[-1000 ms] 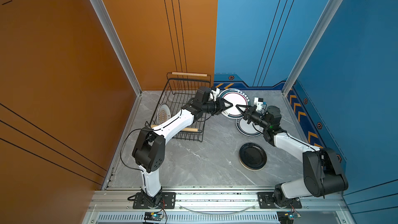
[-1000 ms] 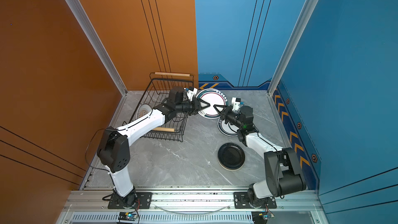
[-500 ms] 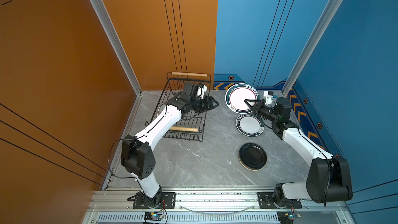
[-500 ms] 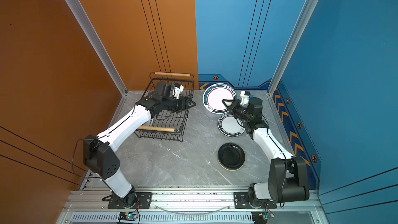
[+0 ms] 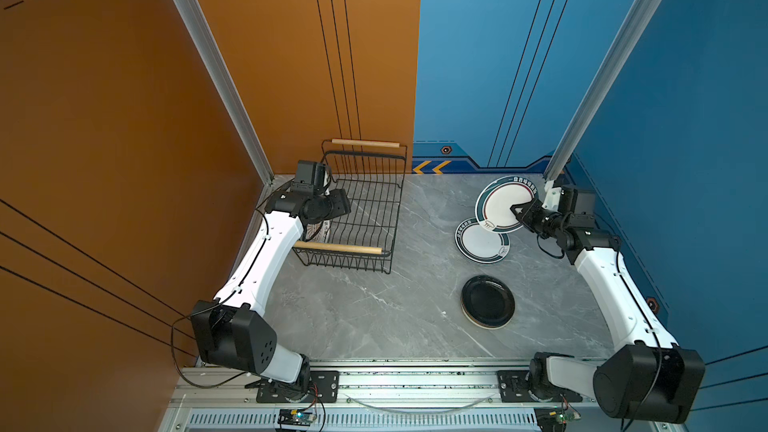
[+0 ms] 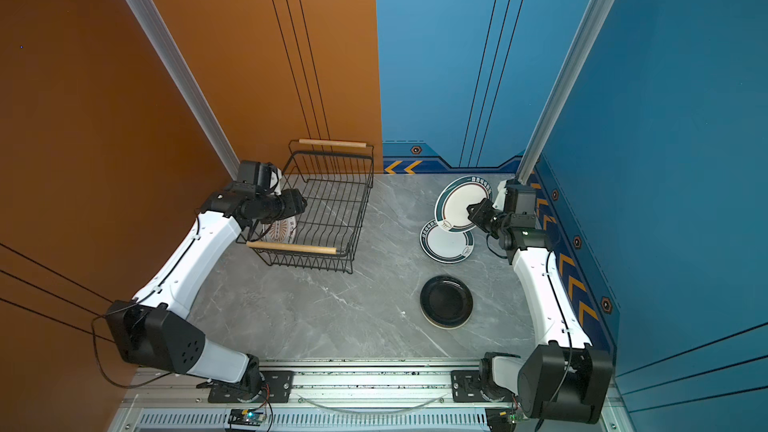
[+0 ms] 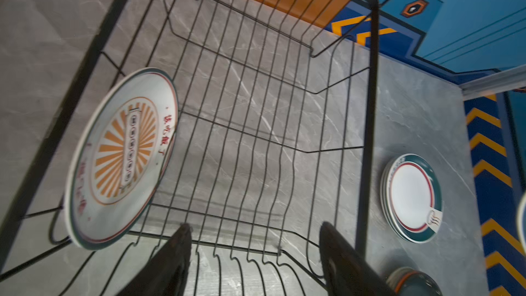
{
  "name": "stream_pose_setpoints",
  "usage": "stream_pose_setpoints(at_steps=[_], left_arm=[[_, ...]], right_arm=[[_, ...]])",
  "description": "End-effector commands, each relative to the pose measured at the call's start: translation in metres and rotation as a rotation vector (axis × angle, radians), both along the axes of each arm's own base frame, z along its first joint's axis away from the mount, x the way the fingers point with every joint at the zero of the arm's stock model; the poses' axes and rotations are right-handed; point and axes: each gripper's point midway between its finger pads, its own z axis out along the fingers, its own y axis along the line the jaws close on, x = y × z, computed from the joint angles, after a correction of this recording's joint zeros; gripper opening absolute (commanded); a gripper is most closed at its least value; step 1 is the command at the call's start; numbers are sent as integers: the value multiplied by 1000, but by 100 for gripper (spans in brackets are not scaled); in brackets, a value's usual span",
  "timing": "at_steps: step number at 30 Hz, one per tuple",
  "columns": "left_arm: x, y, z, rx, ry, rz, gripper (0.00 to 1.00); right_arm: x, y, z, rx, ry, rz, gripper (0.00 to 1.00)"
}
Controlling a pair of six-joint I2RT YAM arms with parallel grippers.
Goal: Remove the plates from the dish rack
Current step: 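Carry the plate to the table with the right gripper while left returns to the rack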
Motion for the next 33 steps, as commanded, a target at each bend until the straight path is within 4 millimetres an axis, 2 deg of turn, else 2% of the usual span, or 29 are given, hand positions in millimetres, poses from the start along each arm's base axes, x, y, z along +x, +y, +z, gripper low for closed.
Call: stream_pose_setpoints(at_steps=[1,6,12,18,23,33], left_arm=[[-11,25,-11,88,38,50,75],[-11,36,-22,113,66,69,76],[-13,49,-18,148,52,114,77],[-15,58,-22,153,61,153,81],[-19,62,-23,137,66,157,85],[-25,72,-23,134,64,187,85]], right_arm=[[-8,-12,-25,-60,70,-3,5],[-9,-19,-55,-59,135,-16,5],[-10,-26,-91,-67,225,-29,5],[-7,-27,-119,-70,276,-23,4],[-3,-27,-135,-45,286,-31,4],[1,-27,-153,-21,335,-50,8]])
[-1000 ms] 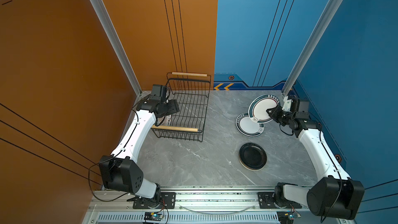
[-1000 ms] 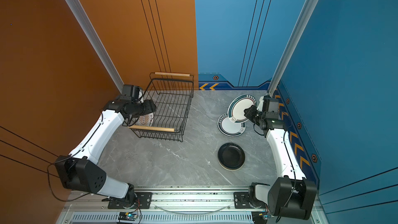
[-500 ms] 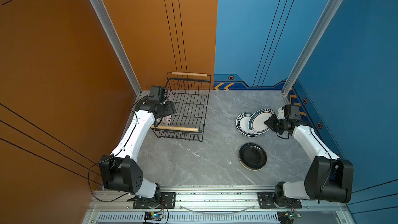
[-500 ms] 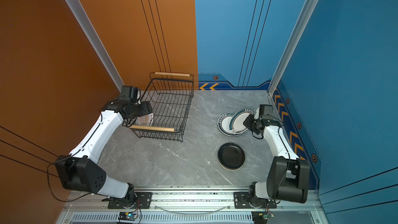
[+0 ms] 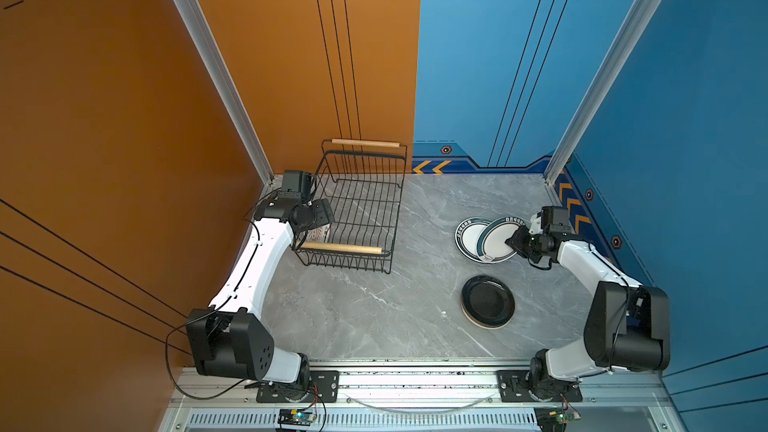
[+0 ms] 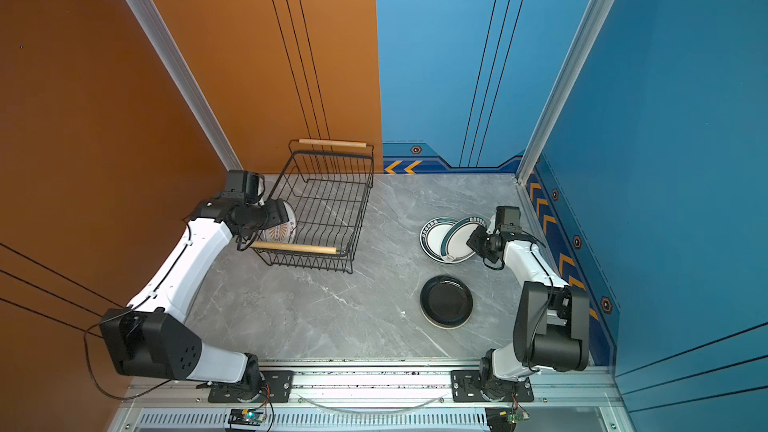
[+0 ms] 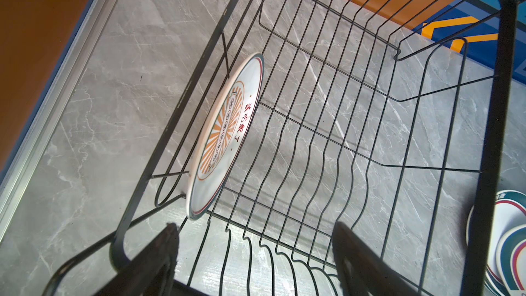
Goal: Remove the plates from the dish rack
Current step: 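Carry the plate to the table with the right gripper while left returns to the rack, then lower the green-rimmed plate onto the plate stack and open the right gripper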
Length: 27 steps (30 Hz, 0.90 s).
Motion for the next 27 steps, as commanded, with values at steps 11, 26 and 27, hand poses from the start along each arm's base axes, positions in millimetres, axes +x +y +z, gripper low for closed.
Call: stream_pose_setpoints(at_steps=[11,26,27], left_arm=[[-8,7,0,-2,5,22,85],[-7,7,-6,-4,21,12,85],[-8,7,-6,-2,22,11,85]], right_arm=[[3,3,-20,-1,78,9,22],[-3,4,-30,-79,152,40,50],[-3,4,-31,-88,158,39,50]])
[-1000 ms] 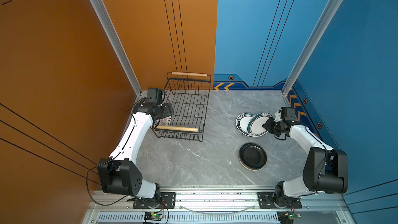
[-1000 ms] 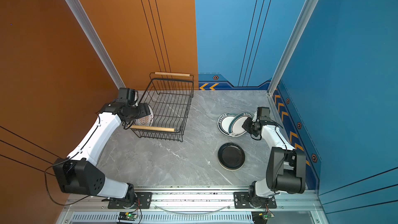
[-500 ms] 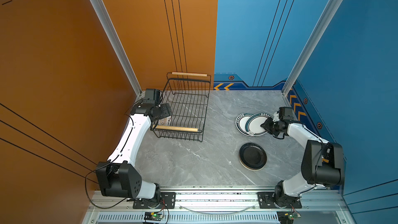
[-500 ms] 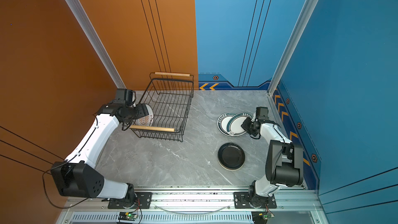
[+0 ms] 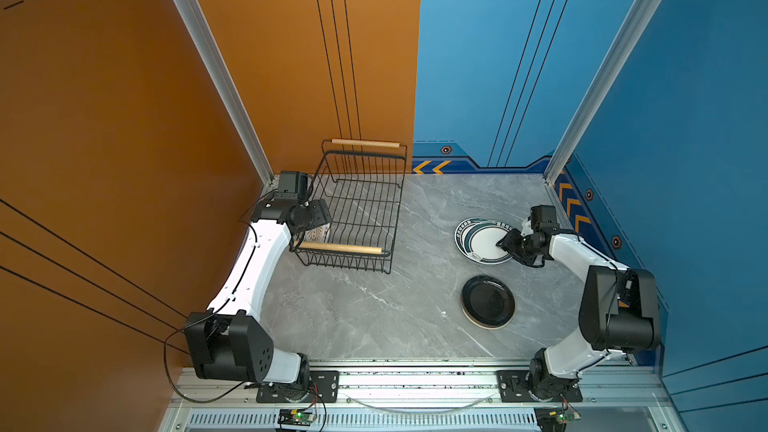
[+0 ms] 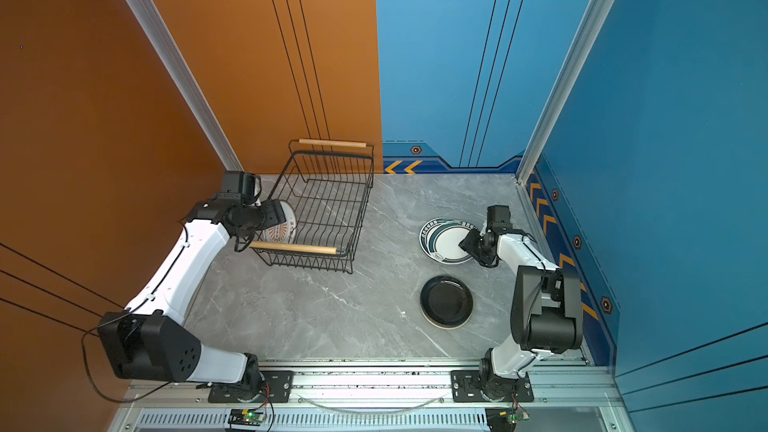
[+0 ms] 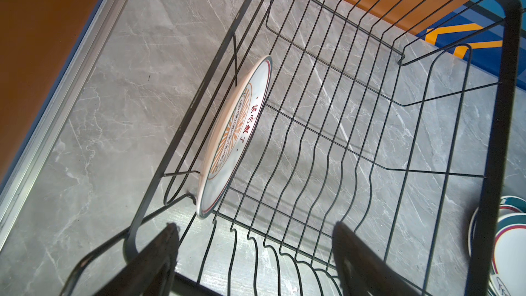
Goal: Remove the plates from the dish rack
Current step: 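Lower the green-rimmed plate onto the plate stack and open the right gripper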
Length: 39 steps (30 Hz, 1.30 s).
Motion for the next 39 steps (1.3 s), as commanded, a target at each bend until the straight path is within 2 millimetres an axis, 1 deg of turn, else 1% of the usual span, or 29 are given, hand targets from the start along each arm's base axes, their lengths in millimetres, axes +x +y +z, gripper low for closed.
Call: stream_pose_setpoints(at_steps=[1,9,16,21,25,29,39], left_arm=[[-5,3,-6,1,25,-3,85],[-5,5,-11,11,37,-3,85],[-6,9,-11,25,38,3,85],[-5,11,-15,36,50,6,85],[-3,12,-17,45,56,6,85],[-2,15,-18,56,62,15,85],[0,21,-22,78,74,28,85]], right_arm=[[-1,-6,-3,-63,42,8,51],[-4,-8,-6,-143,82,20,59],[-5,-8,-3,-183,92,27,65],[-6,-11,0,-212,96,26,68],[-5,-9,-1,-211,98,31,70],[-2,-5,-6,-210,111,45,72],[15,10,-11,-239,131,90,76]])
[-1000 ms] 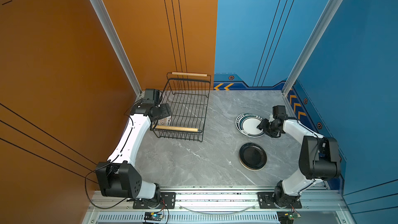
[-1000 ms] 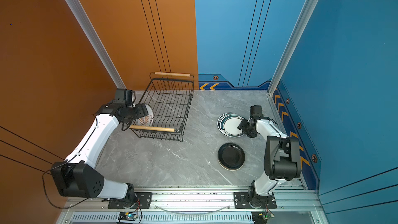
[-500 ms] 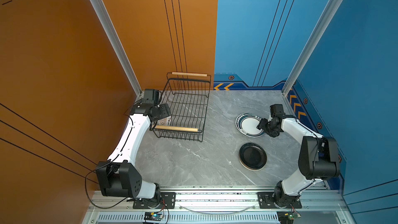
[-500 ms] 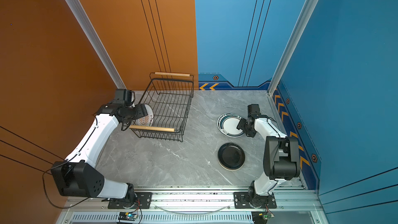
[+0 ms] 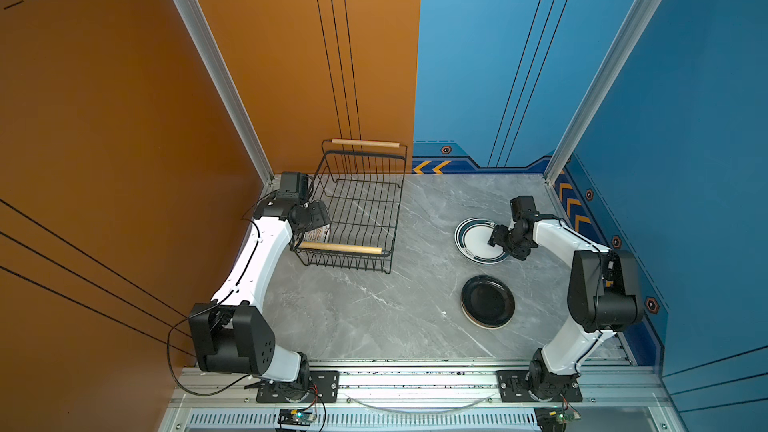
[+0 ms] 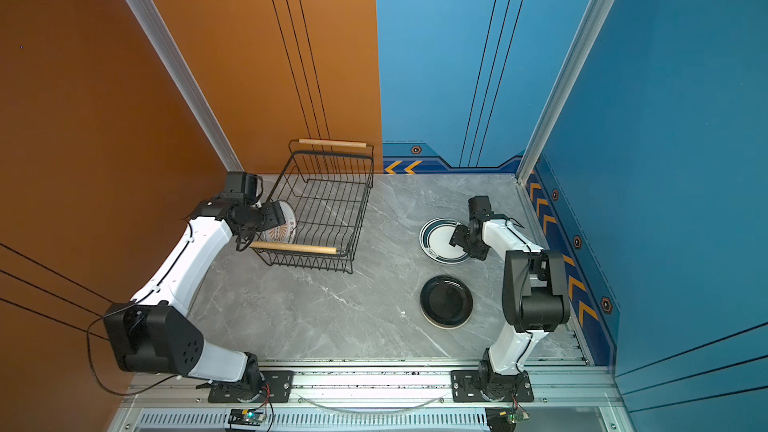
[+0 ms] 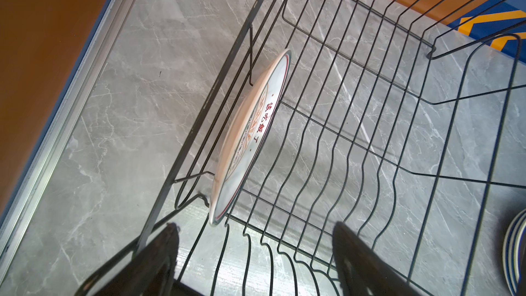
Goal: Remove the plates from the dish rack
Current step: 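Lower the green-rimmed plate onto the plate stack and open the right gripper, then grip the orange-sunburst plate in the rack with the left gripper while right withdraws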
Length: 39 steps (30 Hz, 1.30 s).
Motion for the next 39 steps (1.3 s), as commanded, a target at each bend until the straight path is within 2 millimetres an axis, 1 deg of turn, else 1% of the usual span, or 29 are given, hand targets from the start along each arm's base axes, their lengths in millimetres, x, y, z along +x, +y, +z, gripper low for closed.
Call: stream_pose_setpoints(at_steps=[1,3,6,10,13,17,22,27,29,31,36,38,39], left_arm=[[-3,10,-6,41,28,10,85],[-4,11,-6,41,28,13,85],[-3,12,-8,44,35,13,85],[-1,15,-12,56,48,13,83],[2,19,-15,72,59,16,81],[12,19,-20,80,74,-7,74],[31,22,-28,114,95,-27,68],[47,21,-37,123,111,-42,57],[51,22,-43,128,126,-45,55],[54,22,-48,129,138,-51,51],[57,20,-61,125,165,-64,39],[57,22,-63,128,171,-59,36],[56,23,-64,130,174,-57,33]], right_arm=[[1,2,0,-37,27,23,76],[1,4,-2,-49,41,34,77],[0,2,-3,-74,51,31,77],[-4,-5,4,-115,42,23,78],[-6,-9,13,-131,21,15,78],[-9,-12,26,-137,-13,5,80],[-13,-12,36,-132,-38,7,83],[-19,-16,43,-130,-58,-1,84],[-21,-18,45,-126,-64,-3,84],[-24,-20,47,-124,-69,-10,84],[-27,-24,48,-119,-73,-15,84],[-28,-24,48,-119,-77,-17,84],[-28,-24,47,-115,-78,-17,84]])
